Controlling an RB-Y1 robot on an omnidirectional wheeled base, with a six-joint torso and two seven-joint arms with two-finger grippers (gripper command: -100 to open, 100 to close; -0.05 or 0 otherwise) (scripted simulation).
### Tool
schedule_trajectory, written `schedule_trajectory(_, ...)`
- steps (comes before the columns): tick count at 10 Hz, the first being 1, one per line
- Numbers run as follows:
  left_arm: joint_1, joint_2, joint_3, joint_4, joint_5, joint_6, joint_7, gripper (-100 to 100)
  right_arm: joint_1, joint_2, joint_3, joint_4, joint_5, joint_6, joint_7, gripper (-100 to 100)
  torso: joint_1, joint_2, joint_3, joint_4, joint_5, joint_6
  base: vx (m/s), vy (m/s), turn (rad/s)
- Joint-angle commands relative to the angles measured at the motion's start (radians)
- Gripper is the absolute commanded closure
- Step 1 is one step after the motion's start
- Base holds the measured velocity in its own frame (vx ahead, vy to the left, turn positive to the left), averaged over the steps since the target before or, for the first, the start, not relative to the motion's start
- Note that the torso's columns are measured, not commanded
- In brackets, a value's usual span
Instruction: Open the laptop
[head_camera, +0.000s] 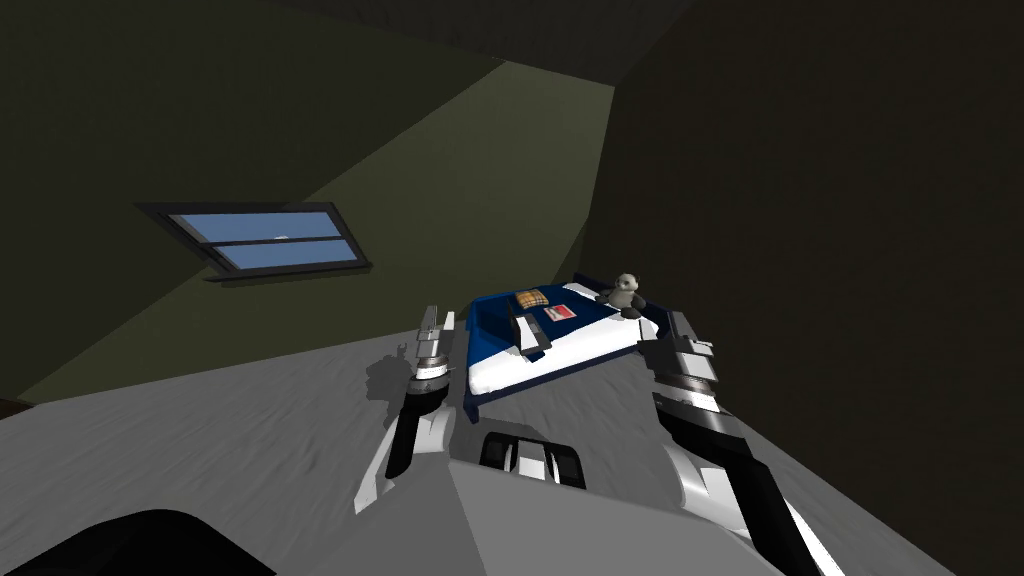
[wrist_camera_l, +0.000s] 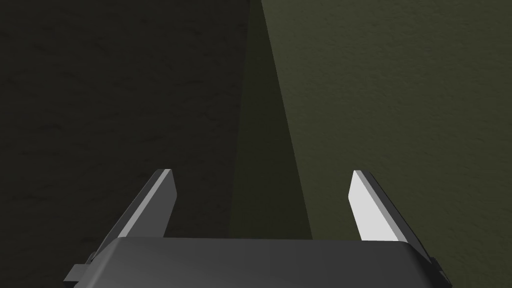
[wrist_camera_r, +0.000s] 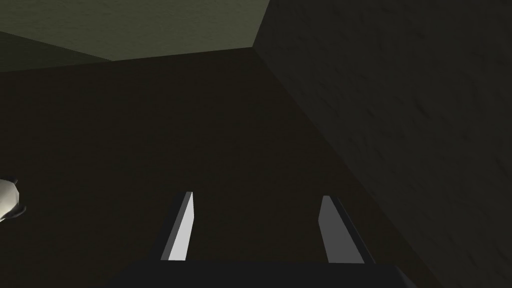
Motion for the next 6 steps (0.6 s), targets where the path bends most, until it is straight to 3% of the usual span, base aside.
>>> schedule_trajectory(1, 0.0, 0.0, 0.0, 0.0, 0.0, 0.0, 0.0, 0, 0.0, 0.0, 0.0, 0.0, 0.0, 0.0, 0.0, 0, 0.0, 0.074, -0.148, 0.074, 0.0, 0.0, 0.0, 0.0, 0.0)
schedule_trajectory(2, -0.003, 0.028, 0.001, 0.01, 0.003, 0.0, 0.003, -100, 0.0, 0.0, 0.0, 0.0, 0.0, 0.0, 0.0, 0, 0.0, 0.148, -0.295, 0.148, 0.0, 0.0, 0.015, -0.009, 0.003)
schedule_trajectory(3, -0.006, 0.049, 0.002, 0.019, 0.007, 0.001, 0.006, -100, 0.0, 0.0, 0.0, 0.0, 0.0, 0.0, 0.0, 0, 0.0, 0.181, -0.364, 0.181, 0.0, 0.0, 0.017, -0.024, 0.004)
schedule_trajectory(6, -0.019, 0.104, 0.007, 0.062, 0.022, 0.002, 0.018, -100, 0.0, 0.0, 0.0, 0.0, 0.0, 0.0, 0.0, 0, -0.001, 0.193, -0.39, 0.194, 0.0, 0.0, 0.033, -0.043, 0.007)
